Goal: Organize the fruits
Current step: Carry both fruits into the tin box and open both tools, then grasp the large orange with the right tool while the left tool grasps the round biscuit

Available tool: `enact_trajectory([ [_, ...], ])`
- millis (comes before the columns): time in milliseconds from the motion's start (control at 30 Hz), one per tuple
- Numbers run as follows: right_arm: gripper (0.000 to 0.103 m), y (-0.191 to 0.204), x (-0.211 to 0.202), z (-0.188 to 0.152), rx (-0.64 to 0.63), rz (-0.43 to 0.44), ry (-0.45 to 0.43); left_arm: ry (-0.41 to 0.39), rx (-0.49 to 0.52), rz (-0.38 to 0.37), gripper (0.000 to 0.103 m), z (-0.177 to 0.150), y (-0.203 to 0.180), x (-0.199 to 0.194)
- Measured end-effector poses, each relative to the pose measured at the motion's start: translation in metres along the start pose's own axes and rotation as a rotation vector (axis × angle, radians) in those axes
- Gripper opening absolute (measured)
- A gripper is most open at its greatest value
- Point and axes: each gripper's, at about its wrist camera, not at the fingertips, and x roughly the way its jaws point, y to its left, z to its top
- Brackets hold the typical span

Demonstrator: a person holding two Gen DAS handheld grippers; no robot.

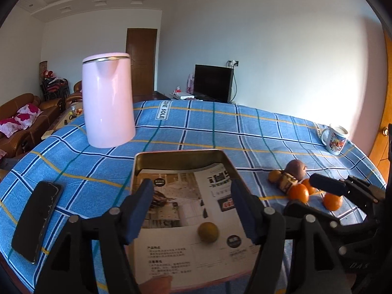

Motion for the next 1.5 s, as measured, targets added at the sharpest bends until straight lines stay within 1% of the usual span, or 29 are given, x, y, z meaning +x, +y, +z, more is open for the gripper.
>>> enact_trajectory([
  [100, 0.077, -0.036, -0.028, -0.012, 0.06, -0.08, -0.023, 0.003, 0.043, -0.034, 0.072, -0.002, -0.026, -0.001],
  [167, 0.079, -0.06, -0.044, -0.021, 0.088, -0.163, -0.025, 0.012, 0.073, -0.058, 0.074, -0.003, -0.045, 0.001],
  [267, 0.08, -0.09, -0.056, -0.034, 0.111, -0.275, 0.002, 0.036, 0.121, -0.104, 0.074, -0.009, -0.075, 0.006],
  [333, 0.08, -0.107, -0.059, -0.041, 0.15, -0.309, 0.017, 0.057, 0.151, -0.125, 0.074, -0.013, -0.094, 0.011],
  [400, 0.08, -0.119, -0.059, -0.046, 0.186, -0.323, 0.037, 0.08, 0.173, -0.151, 0.074, -0.017, -0.111, 0.016],
  [467, 0.08, -0.126, -0.055, -0.051, 0.201, -0.326, 0.055, 0.097, 0.2, -0.173, 0.074, -0.022, -0.129, 0.019],
  [533, 0.08, -0.128, -0.049, -0.055, 0.202, -0.339, 0.081, 0.119, 0.23, -0.177, 0.074, -0.027, -0.143, 0.026],
  [567, 0.08, -0.13, -0.045, -0.055, 0.21, -0.33, 0.101, 0.129, 0.24, -0.179, 0.074, -0.029, -0.148, 0.028],
  [600, 0.08, -0.132, -0.043, -0.055, 0.219, -0.314, 0.11, 0.138, 0.25, -0.186, 0.074, -0.03, -0.152, 0.03],
  [667, 0.08, -0.133, -0.041, -0.055, 0.225, -0.312, 0.115, 0.15, 0.26, -0.19, 0.074, -0.033, -0.157, 0.033],
  [800, 0.08, -0.137, -0.034, -0.058, 0.237, -0.288, 0.16, 0.172, 0.272, -0.195, 0.073, -0.037, -0.162, 0.039],
  [833, 0.08, -0.137, -0.033, -0.058, 0.237, -0.284, 0.168, 0.176, 0.275, -0.195, 0.071, -0.039, -0.163, 0.04],
  [867, 0.078, -0.138, -0.031, -0.058, 0.236, -0.277, 0.177, 0.185, 0.28, -0.199, 0.066, -0.04, -0.164, 0.042],
  [900, 0.071, -0.139, -0.028, -0.059, 0.237, -0.265, 0.193, 0.197, 0.285, -0.203, 0.064, -0.042, -0.165, 0.044],
  [933, 0.067, -0.14, -0.025, -0.059, 0.241, -0.254, 0.214, 0.206, 0.288, -0.204, 0.064, -0.043, -0.165, 0.046],
  [967, 0.056, -0.141, -0.022, -0.06, 0.247, -0.242, 0.232, 0.214, 0.287, -0.207, 0.058, -0.044, -0.165, 0.048],
  [1000, 0.05, -0.142, -0.019, -0.061, 0.25, -0.224, 0.243, 0.206, 0.284, -0.203, 0.055, -0.044, -0.164, 0.047],
  [1033, 0.049, -0.141, -0.018, -0.061, 0.248, -0.212, 0.247, 0.204, 0.282, -0.208, 0.05, -0.043, -0.163, 0.047],
  [1133, 0.049, -0.141, -0.021, -0.062, 0.246, -0.212, 0.235, 0.194, 0.28, -0.222, 0.044, -0.044, -0.162, 0.045],
  [1200, 0.049, -0.14, -0.026, -0.061, 0.243, -0.21, 0.205, 0.183, 0.279, -0.229, 0.037, -0.044, -0.162, 0.043],
  [1233, 0.049, -0.139, -0.029, -0.06, 0.24, -0.217, 0.19, 0.179, 0.276, -0.224, 0.036, -0.044, -0.161, 0.042],
  [1367, 0.049, -0.133, -0.038, -0.058, 0.217, -0.225, 0.133, 0.159, 0.261, -0.23, 0.036, -0.043, -0.158, 0.039],
  [1500, 0.049, -0.132, -0.042, -0.057, 0.21, -0.227, 0.107, 0.129, 0.249, -0.241, 0.036, -0.042, -0.155, 0.034],
])
